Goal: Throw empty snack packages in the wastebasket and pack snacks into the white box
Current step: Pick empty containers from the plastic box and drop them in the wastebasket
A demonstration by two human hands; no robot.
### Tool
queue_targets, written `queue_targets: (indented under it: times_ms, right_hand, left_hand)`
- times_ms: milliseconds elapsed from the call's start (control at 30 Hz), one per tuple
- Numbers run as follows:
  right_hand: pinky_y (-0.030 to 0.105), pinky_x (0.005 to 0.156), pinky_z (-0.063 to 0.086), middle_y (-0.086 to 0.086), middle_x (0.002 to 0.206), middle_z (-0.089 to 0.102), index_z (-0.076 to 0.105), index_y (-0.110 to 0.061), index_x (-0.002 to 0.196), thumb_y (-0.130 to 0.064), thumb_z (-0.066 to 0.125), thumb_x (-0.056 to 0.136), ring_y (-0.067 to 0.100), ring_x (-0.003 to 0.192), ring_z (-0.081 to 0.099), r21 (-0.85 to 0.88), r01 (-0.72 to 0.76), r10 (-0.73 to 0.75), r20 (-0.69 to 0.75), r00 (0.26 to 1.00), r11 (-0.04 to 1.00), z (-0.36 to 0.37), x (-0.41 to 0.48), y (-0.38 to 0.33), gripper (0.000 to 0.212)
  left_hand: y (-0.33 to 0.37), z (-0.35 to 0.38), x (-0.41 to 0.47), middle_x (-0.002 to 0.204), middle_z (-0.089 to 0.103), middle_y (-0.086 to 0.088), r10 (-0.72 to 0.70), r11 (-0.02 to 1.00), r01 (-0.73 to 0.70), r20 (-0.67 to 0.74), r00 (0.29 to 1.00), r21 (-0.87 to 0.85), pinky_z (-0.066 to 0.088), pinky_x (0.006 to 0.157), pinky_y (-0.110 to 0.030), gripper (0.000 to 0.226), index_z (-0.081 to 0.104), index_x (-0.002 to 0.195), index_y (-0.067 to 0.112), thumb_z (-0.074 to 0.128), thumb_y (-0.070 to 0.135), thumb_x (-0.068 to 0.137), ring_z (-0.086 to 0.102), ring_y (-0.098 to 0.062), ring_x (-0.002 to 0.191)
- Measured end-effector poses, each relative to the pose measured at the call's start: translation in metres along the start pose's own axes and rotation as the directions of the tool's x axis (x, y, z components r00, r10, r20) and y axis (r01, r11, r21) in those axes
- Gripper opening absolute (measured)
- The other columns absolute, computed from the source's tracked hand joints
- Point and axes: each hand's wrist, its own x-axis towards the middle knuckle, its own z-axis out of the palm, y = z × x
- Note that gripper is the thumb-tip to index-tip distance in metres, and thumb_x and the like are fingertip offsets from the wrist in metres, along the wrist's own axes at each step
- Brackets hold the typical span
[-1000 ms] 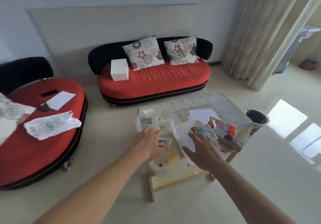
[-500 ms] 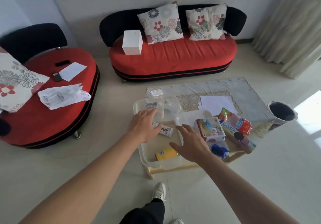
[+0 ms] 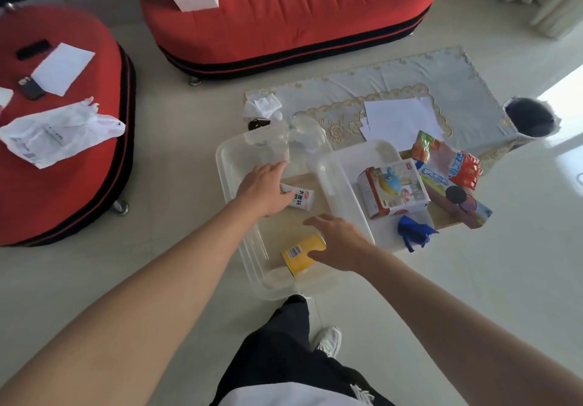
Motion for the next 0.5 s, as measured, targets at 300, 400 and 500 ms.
queue_targets:
  times_ms: [300,400,500]
  right_hand:
    - [0.032,0.091,0.046,-0.002,0.145,0.049,0.041,-0.030,0.148,-0.017,0.075,0.081,0.022,0.126,0.051,-0.135,0.050,-0.027,0.171,0.985,0.990,0.037,0.059,0.024,0.076]
    - [0.034,0.098,0.046,0.002,0.141,0.050,0.039,-0.027,0.148,-0.006,0.068,0.083,0.025,0.129,0.049,-0.246,0.151,-0.099,0.213,0.972,0.957,0.047,0.070,0.031,0.075]
    - [0.040,0.110,0.041,0.006,0.140,0.050,0.040,-0.024,0.147,-0.007,0.069,0.083,0.028,0.131,0.047,-0.324,0.216,-0.146,0.227,0.963,0.921,0.059,0.079,0.038,0.072]
  left_hand:
    - [-0.021,0.062,0.054,0.157,0.040,-0.008,0.107,0.965,-0.151,0.204,0.973,0.215,0.032,0.116,-0.042,0.089,0.026,0.158,0.020,0.075,0.037,0.085,0.039,-0.030,0.140]
    - [-0.020,0.081,0.068,0.153,0.041,-0.003,0.115,0.949,-0.179,0.244,0.963,0.258,0.032,0.116,-0.039,0.085,0.032,0.152,0.021,0.078,0.031,0.082,0.038,-0.027,0.140]
    - [-0.017,0.097,0.083,0.151,0.041,-0.002,0.112,0.955,-0.173,0.250,0.962,0.241,0.031,0.114,-0.038,0.081,0.035,0.149,0.022,0.078,0.023,0.081,0.038,-0.025,0.139]
